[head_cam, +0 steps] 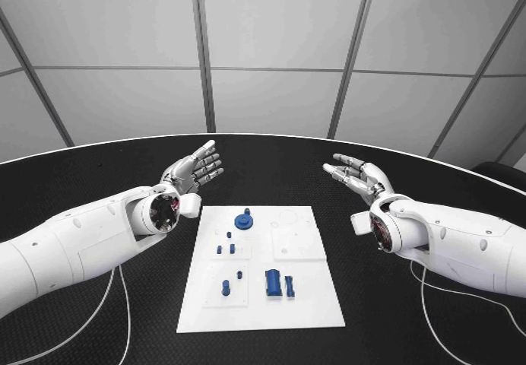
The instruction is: Assemble the parts on the task board
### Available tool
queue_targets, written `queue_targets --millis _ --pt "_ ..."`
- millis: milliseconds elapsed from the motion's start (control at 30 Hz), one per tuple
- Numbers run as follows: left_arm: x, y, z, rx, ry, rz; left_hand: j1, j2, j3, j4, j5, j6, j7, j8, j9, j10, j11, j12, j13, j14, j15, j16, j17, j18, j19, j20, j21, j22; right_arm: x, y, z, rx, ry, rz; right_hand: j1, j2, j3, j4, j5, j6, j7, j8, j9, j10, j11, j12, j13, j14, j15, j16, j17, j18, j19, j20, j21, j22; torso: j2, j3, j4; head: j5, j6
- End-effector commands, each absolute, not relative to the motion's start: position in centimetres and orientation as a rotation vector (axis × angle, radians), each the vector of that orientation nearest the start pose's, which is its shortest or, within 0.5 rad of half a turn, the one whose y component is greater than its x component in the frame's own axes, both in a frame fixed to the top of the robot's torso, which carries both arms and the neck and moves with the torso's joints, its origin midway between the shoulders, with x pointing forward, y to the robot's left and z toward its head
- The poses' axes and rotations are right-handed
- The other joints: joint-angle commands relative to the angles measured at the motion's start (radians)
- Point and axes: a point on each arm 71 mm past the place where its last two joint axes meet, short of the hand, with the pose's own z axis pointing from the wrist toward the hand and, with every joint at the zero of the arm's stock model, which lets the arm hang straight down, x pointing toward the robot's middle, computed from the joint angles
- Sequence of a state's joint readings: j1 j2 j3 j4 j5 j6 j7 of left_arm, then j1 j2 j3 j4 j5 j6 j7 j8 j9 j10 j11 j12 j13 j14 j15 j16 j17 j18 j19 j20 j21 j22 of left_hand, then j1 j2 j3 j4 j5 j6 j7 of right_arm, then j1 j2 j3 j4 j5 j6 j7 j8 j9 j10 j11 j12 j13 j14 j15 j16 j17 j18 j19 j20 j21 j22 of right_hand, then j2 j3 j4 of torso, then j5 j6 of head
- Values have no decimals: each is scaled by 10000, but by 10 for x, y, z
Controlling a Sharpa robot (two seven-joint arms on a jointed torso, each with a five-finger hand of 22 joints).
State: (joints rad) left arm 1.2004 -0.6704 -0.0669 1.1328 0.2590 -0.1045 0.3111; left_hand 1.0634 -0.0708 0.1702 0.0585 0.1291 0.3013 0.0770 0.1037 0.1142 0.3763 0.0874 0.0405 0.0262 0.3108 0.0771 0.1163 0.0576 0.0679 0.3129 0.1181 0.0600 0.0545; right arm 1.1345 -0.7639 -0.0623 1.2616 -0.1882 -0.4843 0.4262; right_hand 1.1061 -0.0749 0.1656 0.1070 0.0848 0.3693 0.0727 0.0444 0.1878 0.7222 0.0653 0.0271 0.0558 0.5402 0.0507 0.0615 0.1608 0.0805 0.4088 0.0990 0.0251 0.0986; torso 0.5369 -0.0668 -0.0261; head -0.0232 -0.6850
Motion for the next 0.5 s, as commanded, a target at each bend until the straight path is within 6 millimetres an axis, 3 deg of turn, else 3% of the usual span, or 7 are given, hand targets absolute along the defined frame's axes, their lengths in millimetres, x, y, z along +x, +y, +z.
queue_targets --millis 33,67,100,167,267,367,500 --pt "545 233 -220 -14391 13737 -15224 -3390 708 -1702 -585 -1291 -3013 -770 -1037 -1142 -3763 -874 -405 -262 -3108 -771 -1163 -576 -679 -3129 -1181 -600 -545 512 -249 -229 10240 13189 11780 -3521 749 -1656 -1070 -848 -3693 -727 -444 -1878 -7222 -653 -271 -558 -5402 -507 -615 -1608 -805 -4088 -990 -251 -986 31 222 87 74 260" --pt "543 232 -221 -14354 13711 -15121 -10634 708 -1702 -585 -1291 -3013 -770 -1037 -1142 -3763 -874 -405 -262 -3108 -771 -1163 -576 -679 -3129 -1181 -600 -545 509 -245 -229 10357 13105 11835 -3866 749 -1656 -1070 -848 -3693 -727 -444 -1878 -7222 -653 -271 -558 -5402 -507 -615 -1608 -805 -4088 -990 -251 -986 37 287 112 97 346" --pt "541 230 -222 -14311 13683 -15010 -10634 708 -1702 -585 -1291 -3013 -770 -1037 -1142 -3763 -874 -405 -262 -3108 -771 -1163 -576 -679 -3129 -1181 -600 -545 506 -241 -229 10487 13015 11893 -11061 749 -1656 -1070 -848 -3693 -727 -444 -1878 -7222 -653 -271 -558 -5402 -507 -615 -1608 -805 -4088 -990 -251 -986 44 357 139 122 438" --pt "535 227 -224 -14200 13611 -14756 -10634 708 -1702 -585 -1291 -3013 -770 -1037 -1142 -3763 -874 -405 -262 -3108 -771 -1163 -576 -679 -3129 -1181 -600 -545 498 -231 -229 10794 12816 12011 -11061 749 -1656 -1070 -848 -3693 -727 -444 -1878 -7222 -653 -271 -558 -5402 -507 -615 -1608 -805 -4088 -990 -251 -986 55 479 187 165 599" --pt "523 220 -227 -13909 13429 -14218 -10634 708 -1702 -585 -1291 -3013 -770 -1037 -1142 -3763 -874 -405 -262 -3108 -771 -1163 -576 -679 -3129 -1181 -600 -545 482 -213 -227 11377 12489 12178 -11061 749 -1656 -1070 -848 -3693 -727 -444 -1878 -7222 -653 -271 -558 -5402 -507 -615 -1608 -805 -4088 -990 -251 -986 69 621 243 215 788" --pt "511 214 -229 -13577 13220 -13736 -10634 708 -1702 -585 -1291 -3013 -770 -1037 -1142 -3763 -874 -405 -262 -3108 -771 -1163 -576 -679 -3129 -1181 -600 -545 472 -202 -226 11743 12317 12247 -11061 749 -1656 -1070 -848 -3693 -727 -444 -1878 -7222 -653 -271 -558 -5402 -507 -615 -1608 -805 -4088 -990 -251 -986 73 667 260 232 849" --pt "494 205 -229 -13076 12893 -13157 -10634 708 -1702 -585 -1291 -3013 -770 -1037 -1142 -3763 -874 -405 -262 -3108 -771 -1163 -576 -679 -3129 -1181 -600 -545 464 -194 -225 12026 12202 12283 -11061 749 -1656 -1070 -848 -3693 -727 -444 -1878 -7222 -653 -271 -558 -5402 -507 -615 -1608 -805 -4088 -990 -251 -986 73 668 261 232 850"
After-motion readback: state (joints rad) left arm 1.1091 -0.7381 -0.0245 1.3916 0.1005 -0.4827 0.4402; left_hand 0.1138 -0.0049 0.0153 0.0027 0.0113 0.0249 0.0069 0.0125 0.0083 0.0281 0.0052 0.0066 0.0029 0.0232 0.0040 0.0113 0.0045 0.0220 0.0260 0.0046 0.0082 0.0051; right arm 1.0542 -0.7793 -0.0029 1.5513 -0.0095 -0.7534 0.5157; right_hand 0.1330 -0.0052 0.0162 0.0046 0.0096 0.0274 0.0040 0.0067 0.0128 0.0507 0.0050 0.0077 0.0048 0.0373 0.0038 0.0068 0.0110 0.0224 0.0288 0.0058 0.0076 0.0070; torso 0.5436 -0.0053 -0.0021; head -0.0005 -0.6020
